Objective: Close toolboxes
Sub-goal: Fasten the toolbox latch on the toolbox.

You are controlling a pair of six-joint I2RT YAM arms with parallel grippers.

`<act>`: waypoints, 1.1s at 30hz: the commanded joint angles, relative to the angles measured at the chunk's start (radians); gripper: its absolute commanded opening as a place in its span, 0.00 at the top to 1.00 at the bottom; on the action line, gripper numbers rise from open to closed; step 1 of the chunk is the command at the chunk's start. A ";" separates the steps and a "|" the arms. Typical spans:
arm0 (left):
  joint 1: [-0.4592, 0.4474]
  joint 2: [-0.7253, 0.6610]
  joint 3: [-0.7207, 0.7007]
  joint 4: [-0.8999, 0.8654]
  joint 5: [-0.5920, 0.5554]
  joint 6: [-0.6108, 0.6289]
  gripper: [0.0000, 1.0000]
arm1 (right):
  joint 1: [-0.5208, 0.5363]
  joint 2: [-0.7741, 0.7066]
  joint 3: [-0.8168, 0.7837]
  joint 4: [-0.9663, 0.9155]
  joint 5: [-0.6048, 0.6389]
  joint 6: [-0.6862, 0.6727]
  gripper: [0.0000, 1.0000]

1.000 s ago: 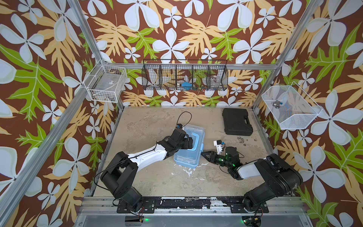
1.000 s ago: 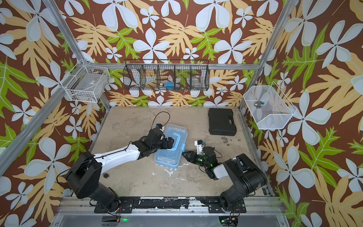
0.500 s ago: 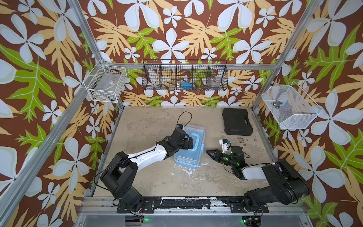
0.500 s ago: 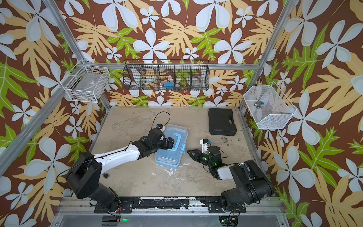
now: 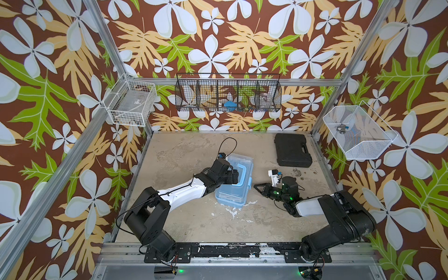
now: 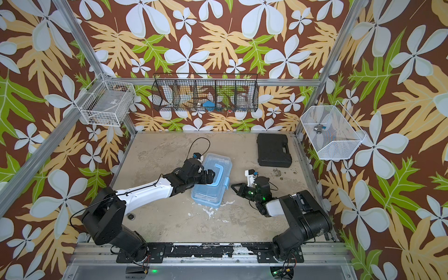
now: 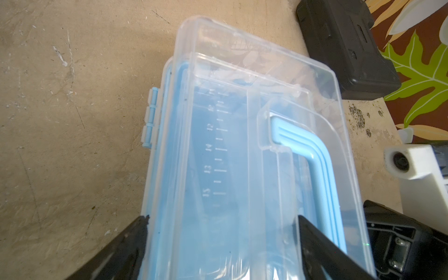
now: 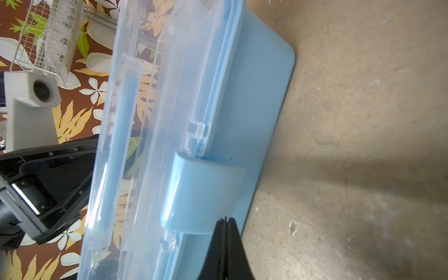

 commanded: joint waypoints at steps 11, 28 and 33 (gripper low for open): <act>-0.037 0.026 0.000 -0.101 0.082 -0.025 0.07 | 0.099 0.082 0.087 0.033 0.035 0.005 0.97; -0.036 -0.059 0.035 -0.052 -0.061 -0.036 0.00 | -0.067 -0.234 0.351 -0.813 0.353 -0.552 0.08; 0.014 -0.130 0.065 -0.033 -0.184 0.062 0.00 | -0.079 -0.377 0.263 -0.693 0.684 -0.693 0.00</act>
